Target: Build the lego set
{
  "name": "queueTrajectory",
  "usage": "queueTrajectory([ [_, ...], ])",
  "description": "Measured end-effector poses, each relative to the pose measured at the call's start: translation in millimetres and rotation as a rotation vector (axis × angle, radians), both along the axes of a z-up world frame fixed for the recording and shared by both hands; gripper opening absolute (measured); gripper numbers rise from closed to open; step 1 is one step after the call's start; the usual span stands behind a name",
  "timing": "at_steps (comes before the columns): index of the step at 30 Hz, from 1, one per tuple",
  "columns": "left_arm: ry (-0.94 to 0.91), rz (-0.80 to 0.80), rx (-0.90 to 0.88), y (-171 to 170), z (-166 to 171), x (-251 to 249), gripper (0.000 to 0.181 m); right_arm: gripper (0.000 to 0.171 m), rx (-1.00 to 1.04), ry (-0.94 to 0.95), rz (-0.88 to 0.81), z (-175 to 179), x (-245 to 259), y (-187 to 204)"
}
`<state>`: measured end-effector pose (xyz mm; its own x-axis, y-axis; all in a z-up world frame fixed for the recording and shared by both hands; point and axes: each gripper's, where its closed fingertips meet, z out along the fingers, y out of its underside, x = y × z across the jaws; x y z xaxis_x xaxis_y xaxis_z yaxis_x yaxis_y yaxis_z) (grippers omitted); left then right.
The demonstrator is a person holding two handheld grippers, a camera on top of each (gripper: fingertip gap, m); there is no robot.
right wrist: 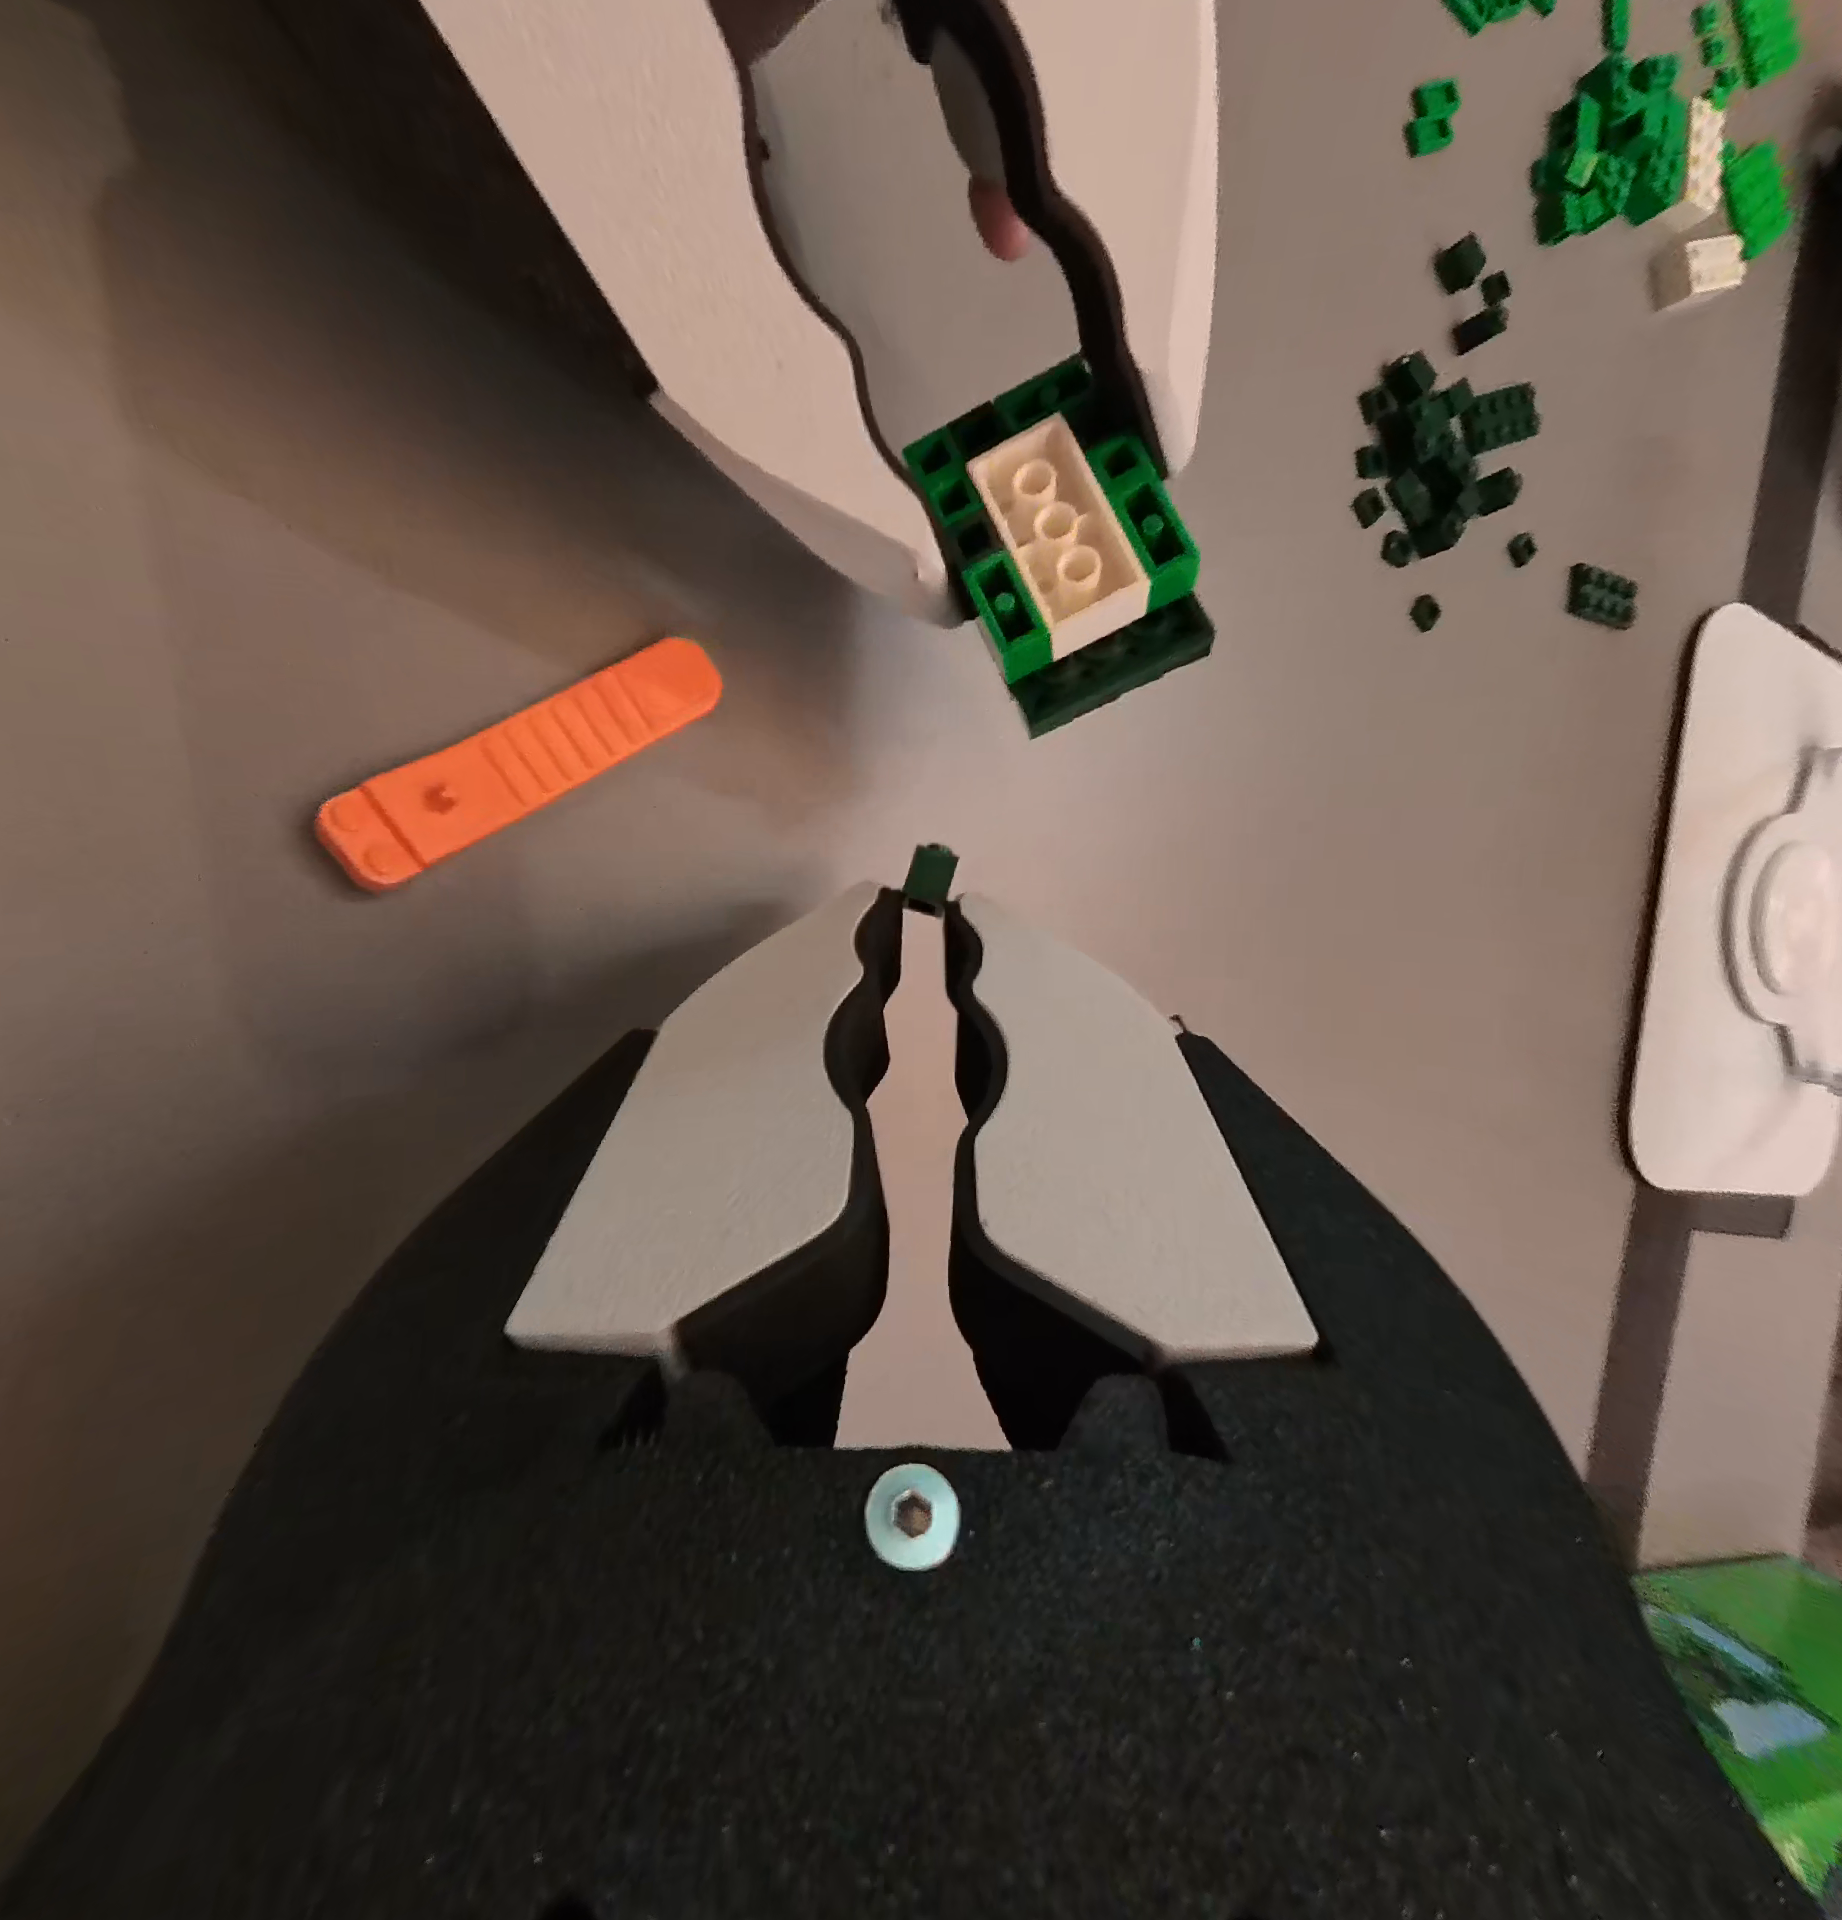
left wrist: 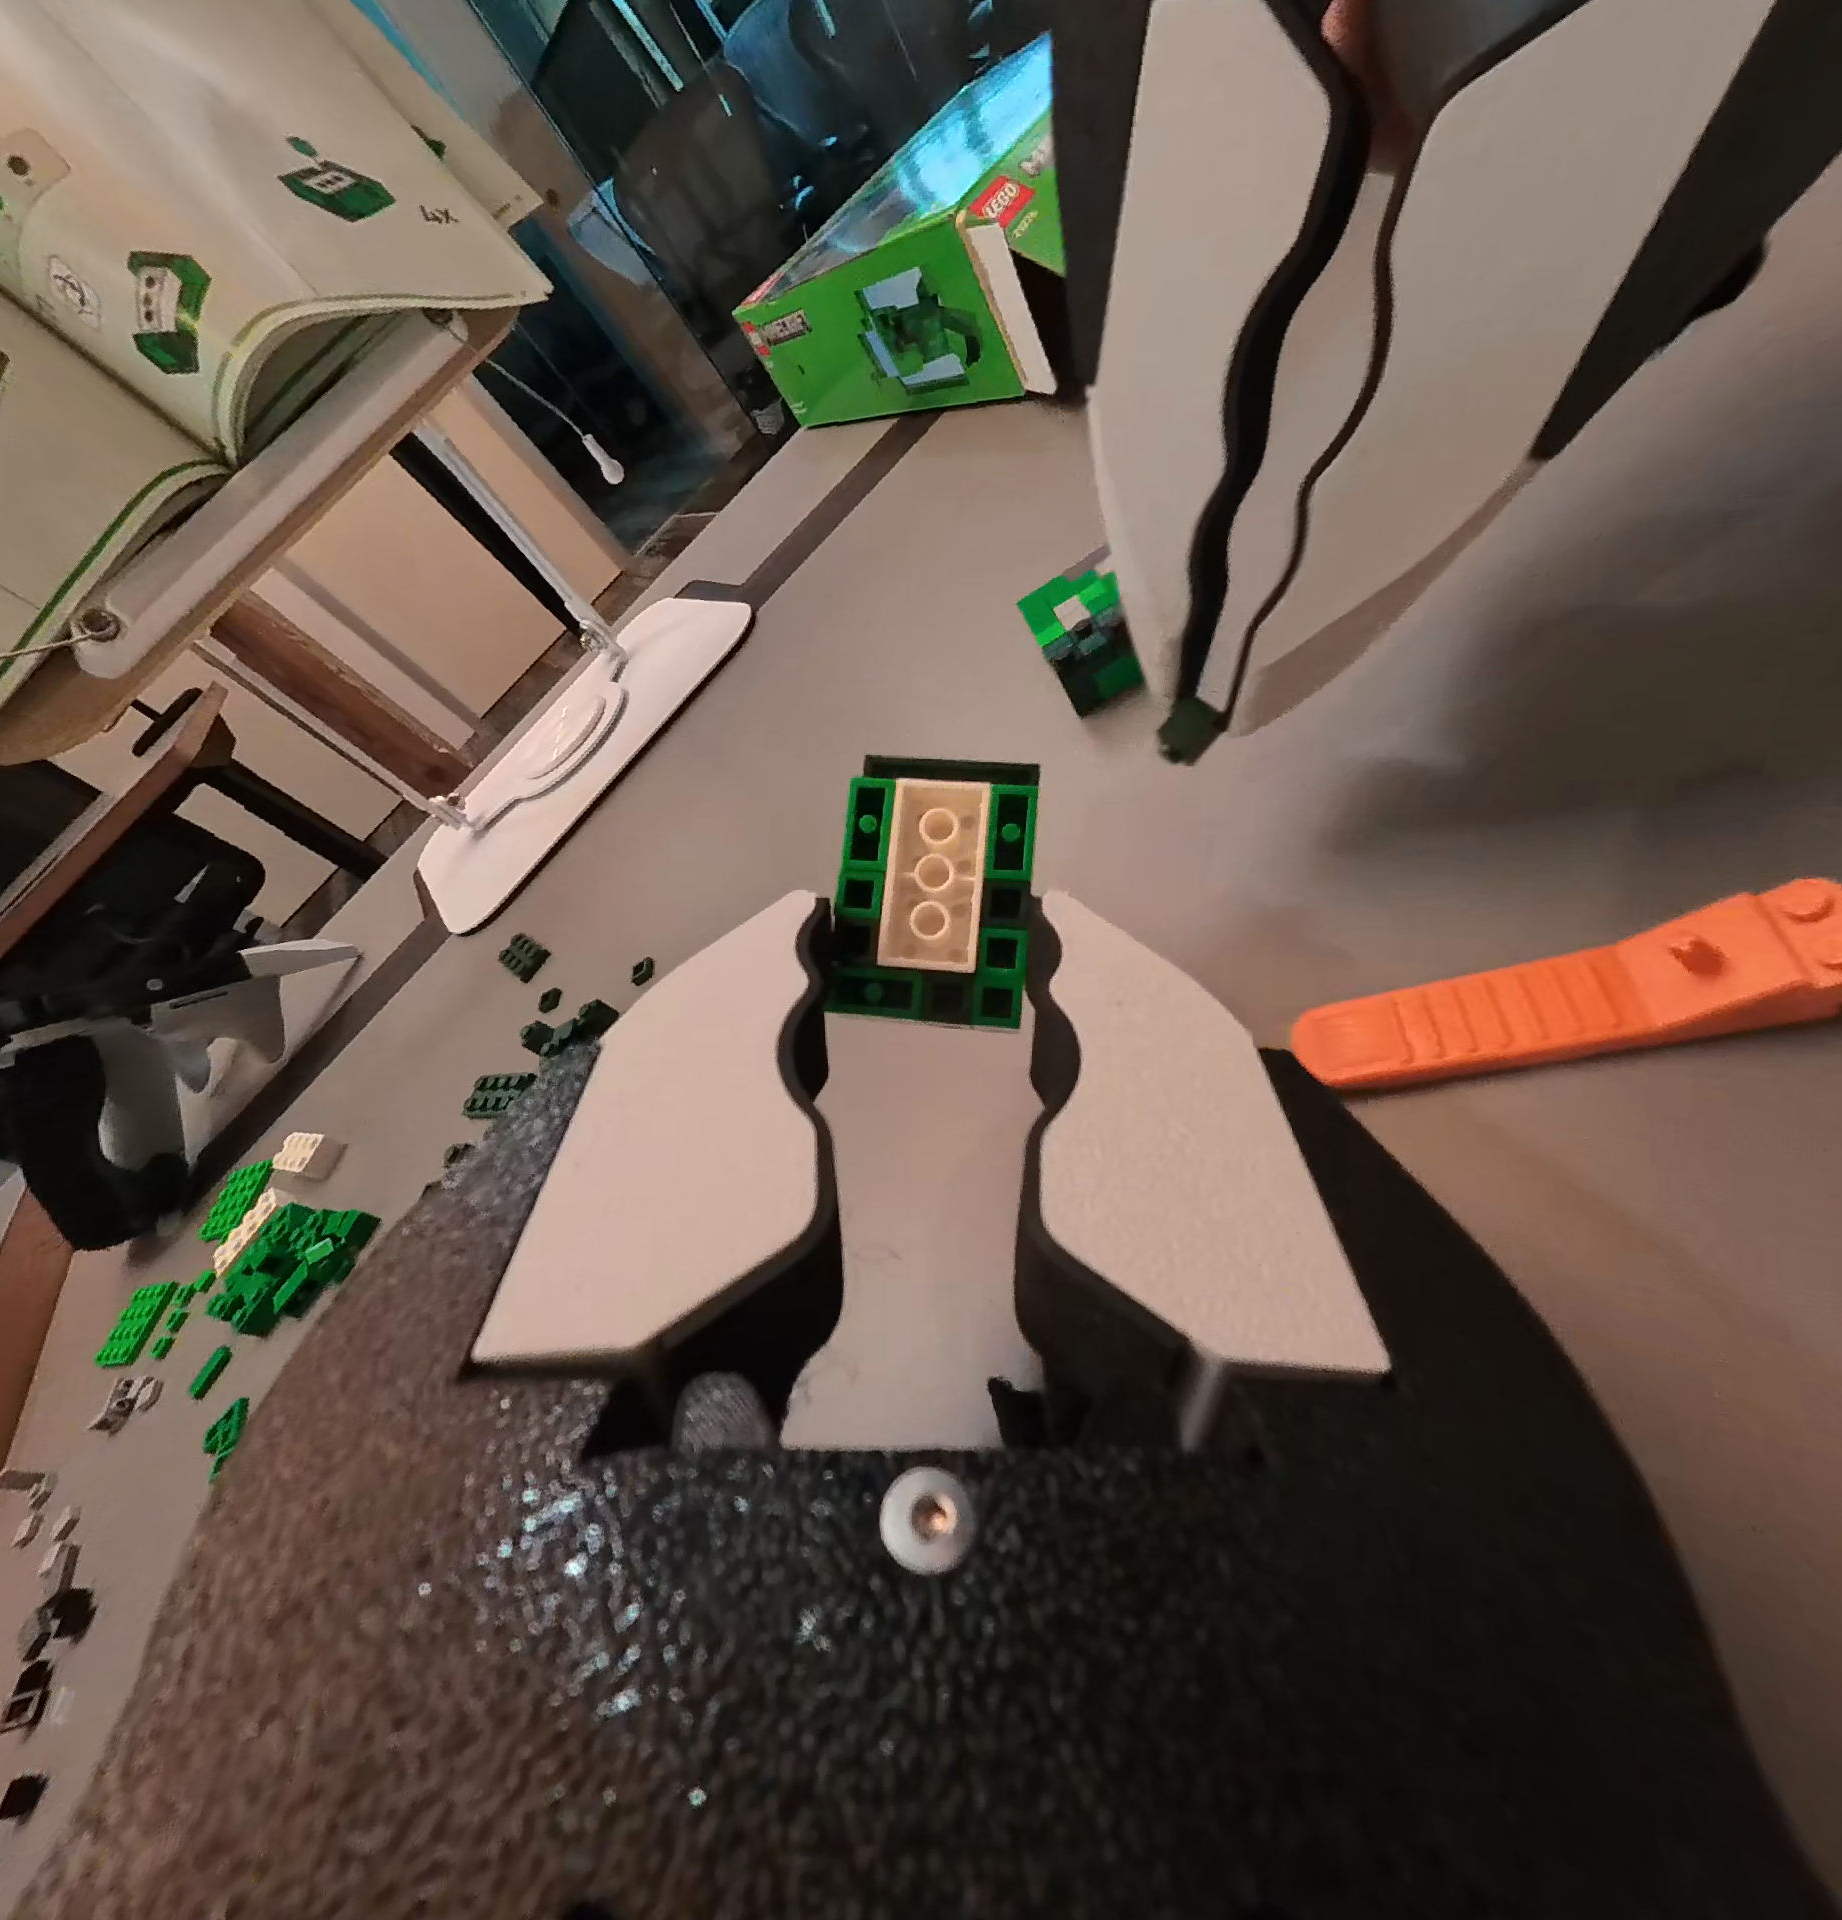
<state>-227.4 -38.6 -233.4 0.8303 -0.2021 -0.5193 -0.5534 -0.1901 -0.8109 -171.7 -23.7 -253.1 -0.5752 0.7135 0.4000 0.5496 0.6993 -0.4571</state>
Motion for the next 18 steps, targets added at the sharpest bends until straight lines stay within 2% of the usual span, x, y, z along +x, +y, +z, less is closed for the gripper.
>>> queueTrajectory([
  [6,0.016,0.02,-0.005,-1,-2,-6,0.036,0.007,-0.195,-0.213,0.036,-24,25,-12],
  [11,0.027,0.02,-0.016,-2,-4,-6,0.036,0.008,-0.282,-0.215,0.055,-32,26,-16],
  [18,0.055,0.009,-0.032,-3,-8,-4,0.036,0.007,-0.27,-0.18,0.046,-24,24,-13],
])
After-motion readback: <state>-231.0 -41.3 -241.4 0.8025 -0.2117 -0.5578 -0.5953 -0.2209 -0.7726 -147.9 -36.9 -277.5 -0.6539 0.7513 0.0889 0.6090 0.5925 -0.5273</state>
